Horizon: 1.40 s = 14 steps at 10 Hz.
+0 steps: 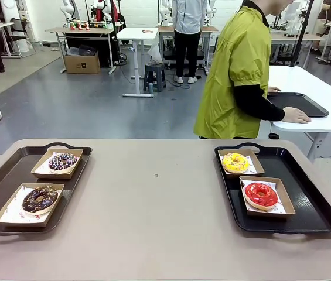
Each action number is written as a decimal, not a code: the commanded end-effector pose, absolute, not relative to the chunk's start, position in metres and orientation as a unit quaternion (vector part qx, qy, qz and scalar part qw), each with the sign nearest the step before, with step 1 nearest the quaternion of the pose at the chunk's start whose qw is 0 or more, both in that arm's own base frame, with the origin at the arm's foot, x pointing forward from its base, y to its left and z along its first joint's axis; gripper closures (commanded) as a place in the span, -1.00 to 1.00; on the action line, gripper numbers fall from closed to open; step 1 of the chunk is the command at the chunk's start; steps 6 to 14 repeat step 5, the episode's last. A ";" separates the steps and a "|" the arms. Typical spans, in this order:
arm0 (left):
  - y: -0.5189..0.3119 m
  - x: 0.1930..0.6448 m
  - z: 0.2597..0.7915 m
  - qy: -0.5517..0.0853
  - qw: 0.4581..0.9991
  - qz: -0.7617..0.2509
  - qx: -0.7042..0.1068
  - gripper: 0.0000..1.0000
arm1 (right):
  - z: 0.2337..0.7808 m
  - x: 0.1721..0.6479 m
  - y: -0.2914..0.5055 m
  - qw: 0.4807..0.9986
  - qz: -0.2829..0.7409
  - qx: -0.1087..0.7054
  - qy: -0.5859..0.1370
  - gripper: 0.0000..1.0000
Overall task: Individually package the donuts and arrange them on the tray.
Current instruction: Place the picked Paper togo box on the Handle tray.
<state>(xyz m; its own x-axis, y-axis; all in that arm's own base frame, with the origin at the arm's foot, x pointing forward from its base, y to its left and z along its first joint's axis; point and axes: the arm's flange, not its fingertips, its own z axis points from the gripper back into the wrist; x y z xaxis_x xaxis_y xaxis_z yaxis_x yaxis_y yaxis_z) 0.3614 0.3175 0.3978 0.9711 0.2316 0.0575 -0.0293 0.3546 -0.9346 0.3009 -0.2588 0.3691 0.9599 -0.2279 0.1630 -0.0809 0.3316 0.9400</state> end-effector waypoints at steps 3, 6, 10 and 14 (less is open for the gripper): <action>0.314 0.355 0.401 -0.085 0.823 0.084 -0.555 -1.00 | 0.372 0.300 -0.258 0.802 -0.047 0.580 -0.136 -1.00; 0.314 0.355 0.401 -0.085 0.823 0.084 -0.555 -1.00 | 0.372 0.300 -0.258 0.802 -0.047 0.580 -0.136 -1.00; 0.314 0.355 0.401 -0.085 0.823 0.084 -0.555 -1.00 | 0.372 0.300 -0.258 0.802 -0.047 0.580 -0.136 -1.00; 0.314 0.355 0.401 -0.085 0.823 0.084 -0.555 -1.00 | 0.372 0.300 -0.258 0.802 -0.047 0.580 -0.136 -1.00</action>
